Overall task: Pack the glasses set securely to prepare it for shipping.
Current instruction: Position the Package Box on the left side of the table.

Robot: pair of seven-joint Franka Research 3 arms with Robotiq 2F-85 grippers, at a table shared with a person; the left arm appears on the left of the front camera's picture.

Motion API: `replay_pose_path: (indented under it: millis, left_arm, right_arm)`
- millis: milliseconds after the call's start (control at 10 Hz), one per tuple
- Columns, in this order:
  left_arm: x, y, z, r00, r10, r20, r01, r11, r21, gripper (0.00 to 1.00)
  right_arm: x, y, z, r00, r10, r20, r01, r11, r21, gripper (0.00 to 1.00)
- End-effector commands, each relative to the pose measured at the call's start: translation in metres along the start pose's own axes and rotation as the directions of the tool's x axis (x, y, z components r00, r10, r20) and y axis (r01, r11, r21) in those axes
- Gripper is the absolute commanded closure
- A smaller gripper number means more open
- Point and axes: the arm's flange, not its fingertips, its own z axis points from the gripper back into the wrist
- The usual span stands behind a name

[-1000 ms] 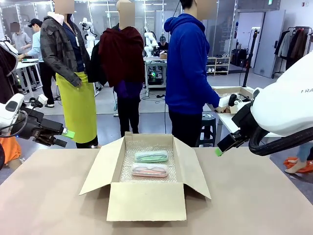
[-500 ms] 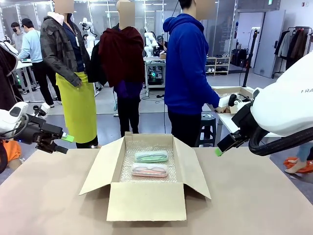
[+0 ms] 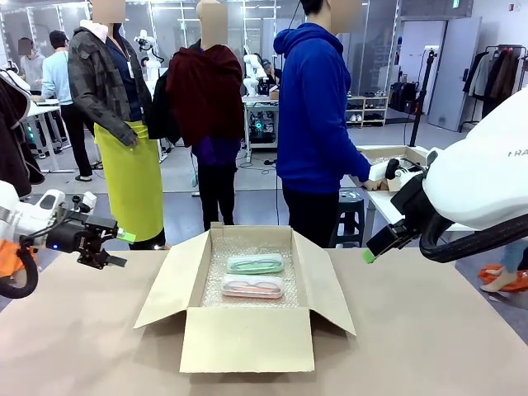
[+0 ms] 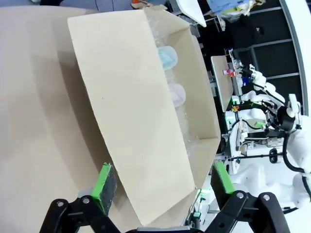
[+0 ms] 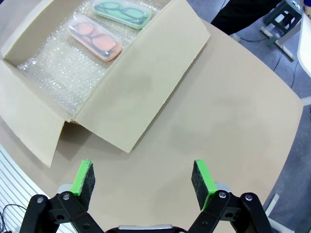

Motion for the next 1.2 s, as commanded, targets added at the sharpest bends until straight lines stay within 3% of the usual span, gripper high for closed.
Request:
replay_pose_path:
  millis: [0, 1100]
  left_arm:
    - [0.015, 0.007, -0.008, 0.999, 0.041, 0.024, -0.041, 0.999, -0.010, 0.00]
    - [0.004, 0.043, -0.082, 0.991, 0.131, -0.041, -0.130, 0.991, 0.021, 0.00]
  right_arm:
    - [-0.001, 0.004, 0.001, 1.000, -0.019, -0.009, 0.019, 1.000, -0.006, 0.00]
    - [-0.001, 0.004, 0.001, 1.000, -0.019, -0.009, 0.019, 1.000, -0.006, 0.00]
